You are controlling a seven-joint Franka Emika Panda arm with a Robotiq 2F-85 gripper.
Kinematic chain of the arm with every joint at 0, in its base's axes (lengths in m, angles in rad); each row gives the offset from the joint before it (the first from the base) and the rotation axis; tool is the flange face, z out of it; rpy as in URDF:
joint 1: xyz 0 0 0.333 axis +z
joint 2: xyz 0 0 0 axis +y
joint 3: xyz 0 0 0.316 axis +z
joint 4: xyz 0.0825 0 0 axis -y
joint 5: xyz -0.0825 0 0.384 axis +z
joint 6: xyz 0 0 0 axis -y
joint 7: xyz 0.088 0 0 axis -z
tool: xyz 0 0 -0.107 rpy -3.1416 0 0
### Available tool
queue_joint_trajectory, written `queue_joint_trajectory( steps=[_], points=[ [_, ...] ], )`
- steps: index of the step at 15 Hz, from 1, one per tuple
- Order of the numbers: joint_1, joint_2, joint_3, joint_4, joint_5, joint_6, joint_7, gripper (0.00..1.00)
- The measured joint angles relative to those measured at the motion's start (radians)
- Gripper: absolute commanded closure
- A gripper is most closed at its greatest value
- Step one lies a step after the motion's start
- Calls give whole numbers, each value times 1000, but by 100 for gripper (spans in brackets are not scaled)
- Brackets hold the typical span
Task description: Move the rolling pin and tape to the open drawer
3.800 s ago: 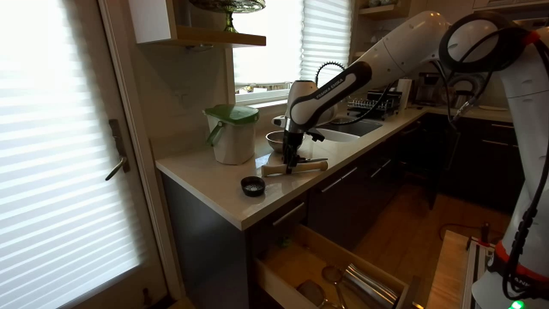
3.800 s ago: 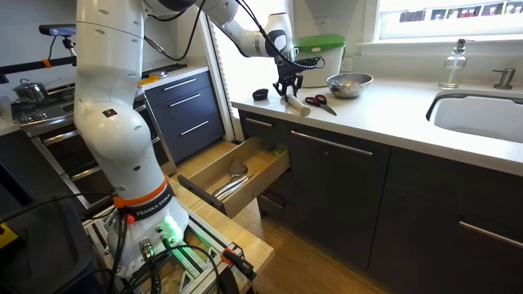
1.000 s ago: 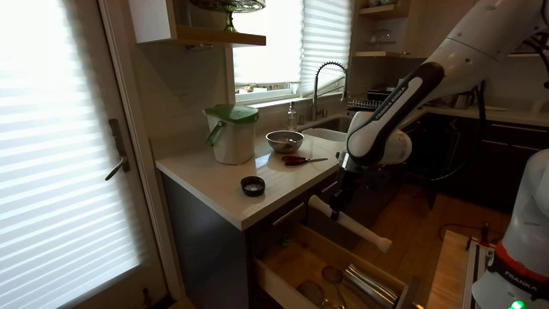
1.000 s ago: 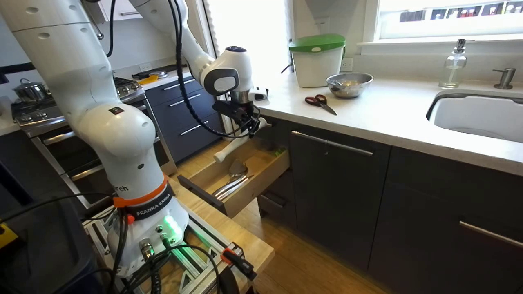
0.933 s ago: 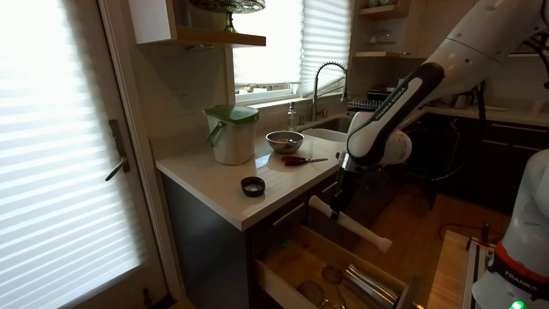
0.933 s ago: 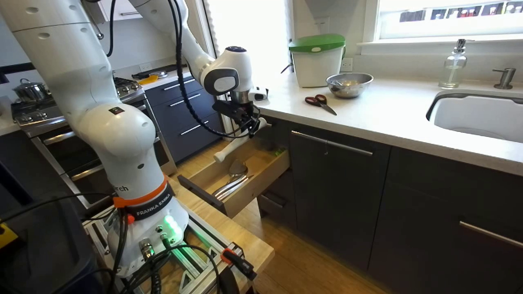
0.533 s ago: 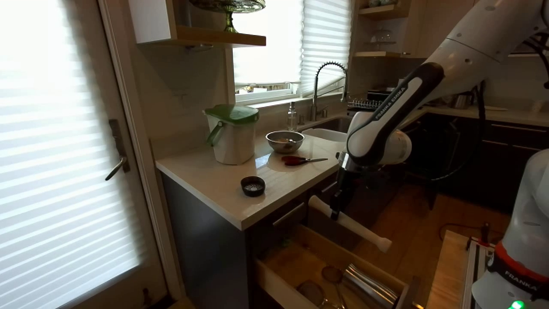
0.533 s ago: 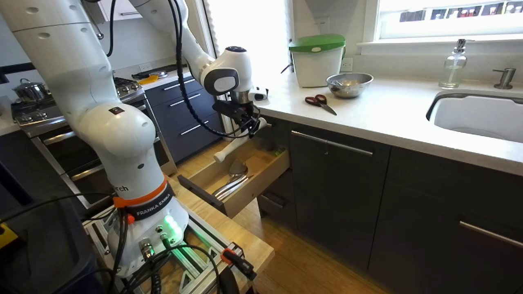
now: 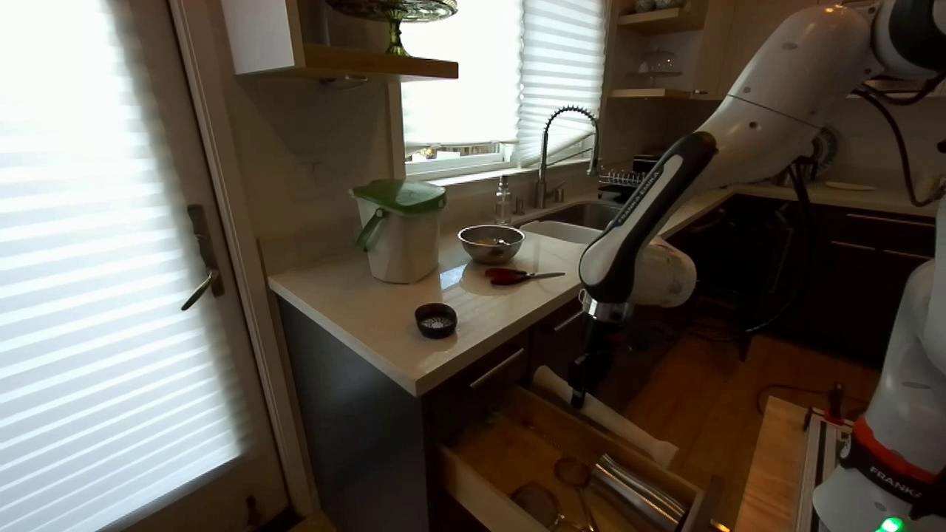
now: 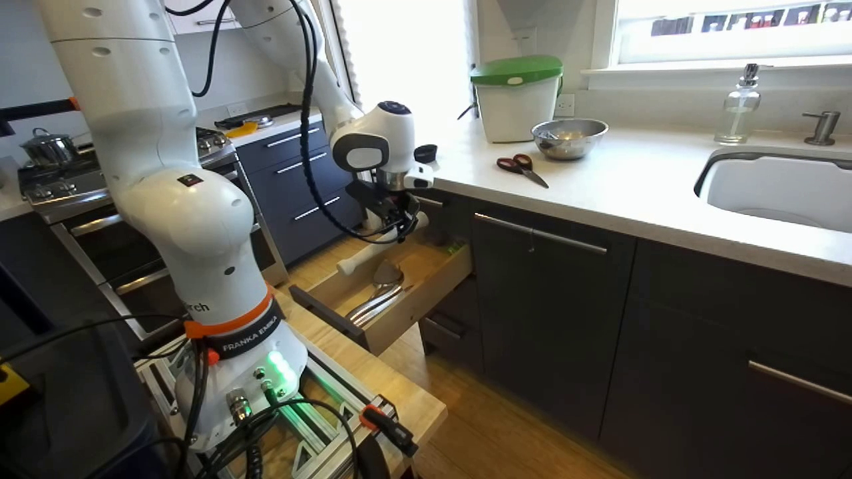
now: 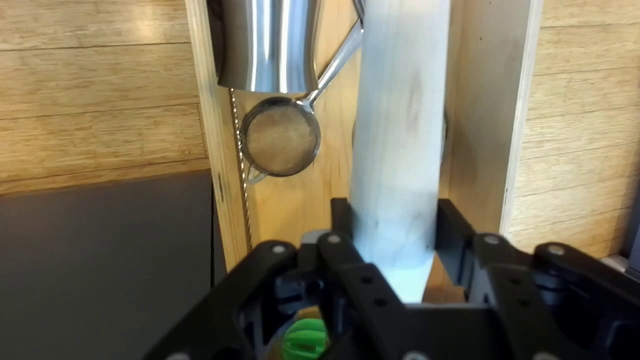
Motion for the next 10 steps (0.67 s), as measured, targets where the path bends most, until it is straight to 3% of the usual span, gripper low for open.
queue_joint_trajectory(
  steps=[4, 10],
  points=[
    [-1, 82, 26, 33, 164, 2, -88, 81],
    [-1, 223, 77, 115, 307, 73, -141, 81]
  ],
)
